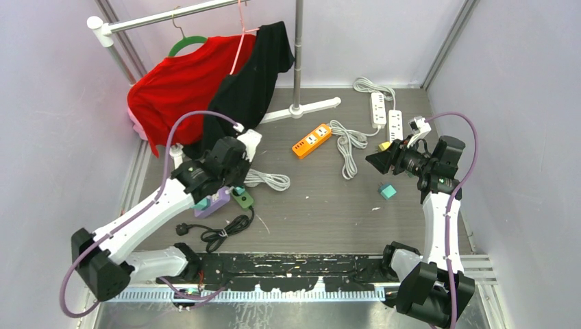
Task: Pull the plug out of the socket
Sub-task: Pick up the socket from the center of the board, then place the socket at the center of the board.
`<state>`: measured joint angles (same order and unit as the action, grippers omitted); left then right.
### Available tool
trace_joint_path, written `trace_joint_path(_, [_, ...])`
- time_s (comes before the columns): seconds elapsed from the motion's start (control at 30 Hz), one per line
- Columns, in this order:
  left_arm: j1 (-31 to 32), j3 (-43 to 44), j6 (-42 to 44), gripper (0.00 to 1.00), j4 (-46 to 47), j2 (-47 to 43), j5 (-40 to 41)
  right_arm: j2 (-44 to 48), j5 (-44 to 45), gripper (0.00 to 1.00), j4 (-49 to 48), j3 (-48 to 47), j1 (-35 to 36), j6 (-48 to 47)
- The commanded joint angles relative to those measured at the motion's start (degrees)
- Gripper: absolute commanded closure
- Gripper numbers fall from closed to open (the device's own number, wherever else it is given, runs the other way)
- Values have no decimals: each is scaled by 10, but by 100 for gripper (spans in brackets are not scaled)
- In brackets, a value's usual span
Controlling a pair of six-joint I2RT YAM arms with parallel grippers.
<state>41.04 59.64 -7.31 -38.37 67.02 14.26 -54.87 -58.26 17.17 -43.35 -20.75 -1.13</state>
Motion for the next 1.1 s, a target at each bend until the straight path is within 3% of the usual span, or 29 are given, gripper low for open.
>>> trace_joint_path(0.0, [2, 18, 15, 100, -5, -66, -19, 9, -13, 40, -25, -3, -4, 7])
trace_joint_path(0.3, [45, 88, 5, 100, -49, -139, -29, 9, -12, 40, -25, -3, -4, 7])
trace_joint_path(0.6, [52, 156, -25, 100, -41, -153, -141, 9, -11, 40, -26, -3, -4, 7])
trace_joint_path(0.73, [52, 163, -43, 100, -5, -137, -200, 10, -10, 40, -25, -3, -4, 7])
trace_joint_path(1.07, [66, 170, -53, 100, 78, -48, -229, 10, -11, 40, -25, -4, -6, 7])
